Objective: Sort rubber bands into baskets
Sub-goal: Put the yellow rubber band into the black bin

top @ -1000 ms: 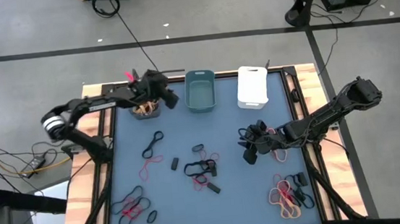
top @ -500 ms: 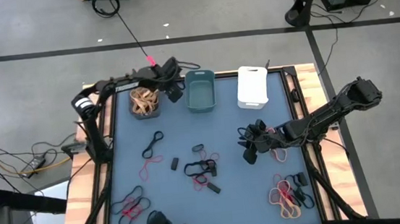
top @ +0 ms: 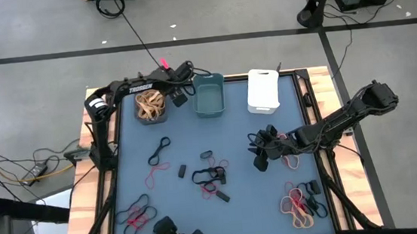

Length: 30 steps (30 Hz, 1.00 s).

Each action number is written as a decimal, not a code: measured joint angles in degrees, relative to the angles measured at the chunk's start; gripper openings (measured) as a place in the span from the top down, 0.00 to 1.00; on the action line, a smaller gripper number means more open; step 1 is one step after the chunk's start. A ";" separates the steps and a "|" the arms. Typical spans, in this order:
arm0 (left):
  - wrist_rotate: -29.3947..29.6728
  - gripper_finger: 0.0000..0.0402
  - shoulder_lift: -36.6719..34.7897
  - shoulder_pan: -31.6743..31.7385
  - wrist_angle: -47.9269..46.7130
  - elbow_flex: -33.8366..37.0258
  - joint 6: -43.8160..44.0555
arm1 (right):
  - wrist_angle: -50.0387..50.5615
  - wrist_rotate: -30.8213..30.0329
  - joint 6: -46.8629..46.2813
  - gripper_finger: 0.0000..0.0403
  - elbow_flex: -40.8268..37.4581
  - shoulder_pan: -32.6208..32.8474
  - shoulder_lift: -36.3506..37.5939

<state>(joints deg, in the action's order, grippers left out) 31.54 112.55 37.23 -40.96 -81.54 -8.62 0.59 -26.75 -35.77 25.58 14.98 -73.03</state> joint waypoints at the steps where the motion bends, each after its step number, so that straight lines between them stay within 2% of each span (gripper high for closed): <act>1: 0.10 0.54 0.00 0.00 0.08 0.00 -0.16 | 0.02 0.00 0.06 0.72 0.00 -0.13 0.00; 10: 0.10 0.65 0.00 0.28 0.51 0.00 -0.29 | -0.01 0.65 0.38 0.72 0.00 -0.61 0.00; 18: 0.08 0.66 0.00 0.28 -3.39 0.00 -0.20 | -0.01 0.89 0.39 0.72 0.00 -0.61 0.00; 25: 0.84 0.66 0.00 0.28 -3.01 0.00 -1.46 | -0.03 0.91 0.37 0.72 0.00 -0.61 0.00; 30: 0.93 0.71 0.00 0.28 -2.15 0.20 -2.64 | -0.03 0.91 0.37 0.72 0.00 -0.61 0.00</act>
<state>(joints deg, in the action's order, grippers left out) 32.47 112.55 37.52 -43.11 -81.34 -11.26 0.56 -25.85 -35.40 25.58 14.37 -73.03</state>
